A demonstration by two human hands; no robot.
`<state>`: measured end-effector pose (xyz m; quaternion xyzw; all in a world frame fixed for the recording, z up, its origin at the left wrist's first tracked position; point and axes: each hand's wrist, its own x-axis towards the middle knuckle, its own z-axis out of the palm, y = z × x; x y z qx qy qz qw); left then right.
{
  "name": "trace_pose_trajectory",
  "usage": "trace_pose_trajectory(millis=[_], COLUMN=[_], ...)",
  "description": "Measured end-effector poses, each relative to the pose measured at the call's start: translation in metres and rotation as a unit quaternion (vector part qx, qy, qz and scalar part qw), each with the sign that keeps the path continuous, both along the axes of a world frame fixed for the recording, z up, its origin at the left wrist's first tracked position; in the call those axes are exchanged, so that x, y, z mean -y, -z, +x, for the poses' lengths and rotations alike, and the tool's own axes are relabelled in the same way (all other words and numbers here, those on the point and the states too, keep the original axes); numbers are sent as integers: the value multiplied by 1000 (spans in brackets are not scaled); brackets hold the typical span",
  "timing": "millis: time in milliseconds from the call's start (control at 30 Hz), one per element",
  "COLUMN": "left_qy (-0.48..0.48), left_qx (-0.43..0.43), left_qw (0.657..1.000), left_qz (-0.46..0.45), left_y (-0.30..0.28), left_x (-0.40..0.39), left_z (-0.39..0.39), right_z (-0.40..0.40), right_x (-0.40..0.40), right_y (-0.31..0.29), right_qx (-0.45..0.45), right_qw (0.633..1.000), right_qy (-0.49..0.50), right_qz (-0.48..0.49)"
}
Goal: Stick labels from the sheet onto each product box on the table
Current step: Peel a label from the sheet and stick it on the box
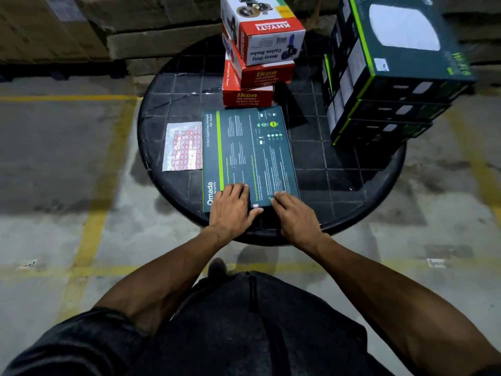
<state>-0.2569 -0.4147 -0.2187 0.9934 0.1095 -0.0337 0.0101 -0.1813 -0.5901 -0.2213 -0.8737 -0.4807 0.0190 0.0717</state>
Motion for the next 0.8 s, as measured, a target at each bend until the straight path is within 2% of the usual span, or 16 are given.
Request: trace_pose_trajectory(millis=[367, 800], left_qy=[23, 39], left_qx=[29, -30], left_qw=[997, 993], left_qz=[64, 104], left_y=[15, 9], left_x=[-4, -6], left_z=[0, 2], right_z=[4, 4], right_x=[-2, -2], right_y=[6, 8], right_qx=[16, 3], right_qw=[999, 1000], right_qy=[-9, 1], right_qz=[-31, -30])
